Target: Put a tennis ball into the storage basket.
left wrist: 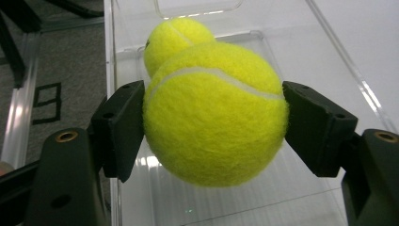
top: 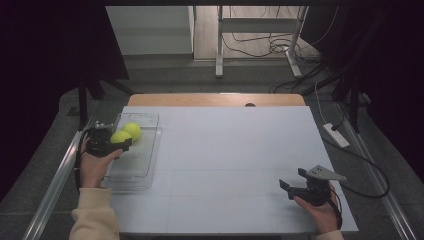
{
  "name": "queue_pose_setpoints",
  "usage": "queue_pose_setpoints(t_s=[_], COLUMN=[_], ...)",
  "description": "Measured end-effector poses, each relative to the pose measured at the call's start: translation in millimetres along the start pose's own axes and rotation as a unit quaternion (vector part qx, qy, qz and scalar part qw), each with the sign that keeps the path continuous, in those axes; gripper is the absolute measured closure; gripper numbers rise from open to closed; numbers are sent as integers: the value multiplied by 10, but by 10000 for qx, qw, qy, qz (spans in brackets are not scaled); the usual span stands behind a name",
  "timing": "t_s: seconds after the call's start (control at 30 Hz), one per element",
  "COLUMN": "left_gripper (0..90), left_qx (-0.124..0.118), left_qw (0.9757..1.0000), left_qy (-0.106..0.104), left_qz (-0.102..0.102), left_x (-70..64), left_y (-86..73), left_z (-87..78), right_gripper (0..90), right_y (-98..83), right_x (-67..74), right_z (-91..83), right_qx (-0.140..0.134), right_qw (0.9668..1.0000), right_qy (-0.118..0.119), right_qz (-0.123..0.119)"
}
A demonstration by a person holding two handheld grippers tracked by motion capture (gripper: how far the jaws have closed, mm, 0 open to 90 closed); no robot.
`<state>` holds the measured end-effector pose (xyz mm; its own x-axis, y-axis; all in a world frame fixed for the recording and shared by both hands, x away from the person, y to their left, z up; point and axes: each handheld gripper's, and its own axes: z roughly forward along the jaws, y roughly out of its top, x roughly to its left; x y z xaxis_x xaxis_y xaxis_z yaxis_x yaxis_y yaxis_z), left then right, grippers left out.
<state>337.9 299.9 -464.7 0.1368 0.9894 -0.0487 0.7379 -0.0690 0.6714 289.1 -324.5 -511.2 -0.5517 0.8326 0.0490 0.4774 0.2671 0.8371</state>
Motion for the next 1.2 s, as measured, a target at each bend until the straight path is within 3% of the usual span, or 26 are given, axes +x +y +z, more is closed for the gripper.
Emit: queue_pose_setpoints(t_s=[0.57, 0.7, 0.87, 1.2], left_gripper=[266, 258, 180, 163], left_qx=[78, 99, -50, -388], left_qw=[9999, 9998, 9999, 9987], left_qy=[35, 140, -40, -334], left_qz=[-69, -99, -135, -74], left_x=[16, 21, 2, -52], left_y=[-7, -7, 10, 36], left_z=[22, 27, 7, -52], right_gripper=[121, 121, 121, 121], right_y=[-1, -1, -2, -2], right_x=[-3, -2, -2, -3], right_z=[-6, -6, -3, -6], right_qx=[-24, -23, -12, -21], right_qw=[10000, 10000, 10000, 10000], right_qy=[8, 9, 14, 7], right_qz=[10, 9, 6, 3])
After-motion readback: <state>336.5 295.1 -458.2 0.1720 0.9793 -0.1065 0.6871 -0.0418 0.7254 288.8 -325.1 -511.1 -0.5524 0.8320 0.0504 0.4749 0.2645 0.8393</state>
